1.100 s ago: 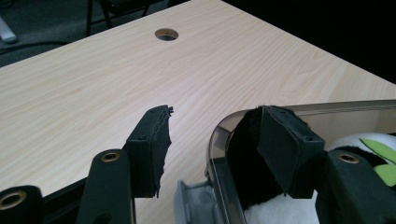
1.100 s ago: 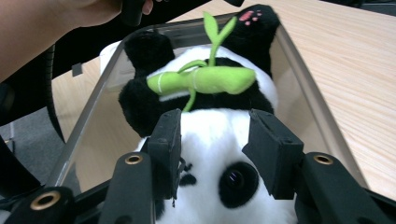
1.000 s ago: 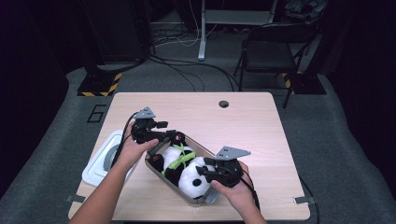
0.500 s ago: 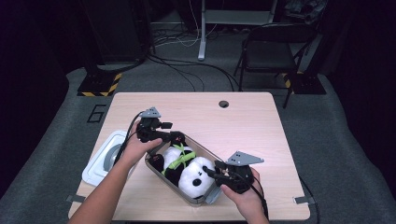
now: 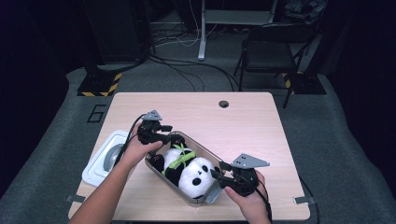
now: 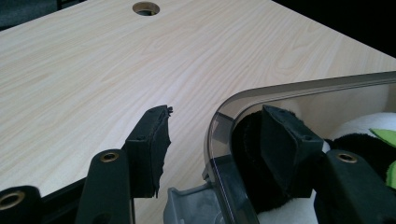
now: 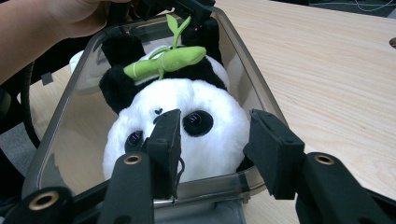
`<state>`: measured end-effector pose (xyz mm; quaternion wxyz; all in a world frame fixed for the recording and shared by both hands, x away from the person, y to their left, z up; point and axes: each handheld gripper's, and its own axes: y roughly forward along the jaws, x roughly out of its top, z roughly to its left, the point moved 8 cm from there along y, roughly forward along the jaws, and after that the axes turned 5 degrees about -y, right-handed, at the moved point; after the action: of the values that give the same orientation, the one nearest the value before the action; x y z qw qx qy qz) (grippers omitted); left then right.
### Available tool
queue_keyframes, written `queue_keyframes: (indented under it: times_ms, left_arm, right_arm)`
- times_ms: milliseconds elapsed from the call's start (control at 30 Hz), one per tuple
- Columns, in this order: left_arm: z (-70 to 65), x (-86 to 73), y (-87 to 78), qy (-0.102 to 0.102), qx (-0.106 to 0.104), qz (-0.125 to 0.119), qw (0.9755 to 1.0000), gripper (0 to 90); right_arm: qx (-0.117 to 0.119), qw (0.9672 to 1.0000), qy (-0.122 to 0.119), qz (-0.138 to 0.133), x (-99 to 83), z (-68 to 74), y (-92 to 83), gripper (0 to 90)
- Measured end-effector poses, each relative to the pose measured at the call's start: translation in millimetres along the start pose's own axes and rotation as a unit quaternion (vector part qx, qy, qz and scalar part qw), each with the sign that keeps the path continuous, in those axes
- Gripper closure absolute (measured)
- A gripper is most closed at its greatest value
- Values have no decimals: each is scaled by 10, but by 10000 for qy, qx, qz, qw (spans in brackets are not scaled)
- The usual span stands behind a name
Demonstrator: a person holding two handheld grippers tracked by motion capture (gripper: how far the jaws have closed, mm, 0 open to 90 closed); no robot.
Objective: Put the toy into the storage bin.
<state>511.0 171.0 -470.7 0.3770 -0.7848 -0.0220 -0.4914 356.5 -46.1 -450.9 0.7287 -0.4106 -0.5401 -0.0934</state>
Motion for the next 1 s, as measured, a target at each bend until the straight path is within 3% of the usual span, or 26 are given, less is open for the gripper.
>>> queue_keyframes:
  times_ms: [167,333,533,833,1000]
  left_arm:
    - [-4,9,-22,-133,-16,-10,9999,428]
    - [-29,44,-61,-38,95,-128,9999,433]
    - [-58,40,-126,-63,130,-97,9998,439]
    - [-118,69,-333,-104,95,-256,9996,439]
    - [-133,17,-486,-42,211,-299,9993,438]
  right_arm:
    - [12,10000,0,-1,4,5,6,536]
    - [-57,10000,-28,-5,-4,-12,1,534]
    - [-147,9999,-33,-48,7,-55,-8,524]
    - [-191,9998,-61,-74,61,-166,37,513]
    - [-241,9996,-114,-99,131,-258,88,503]
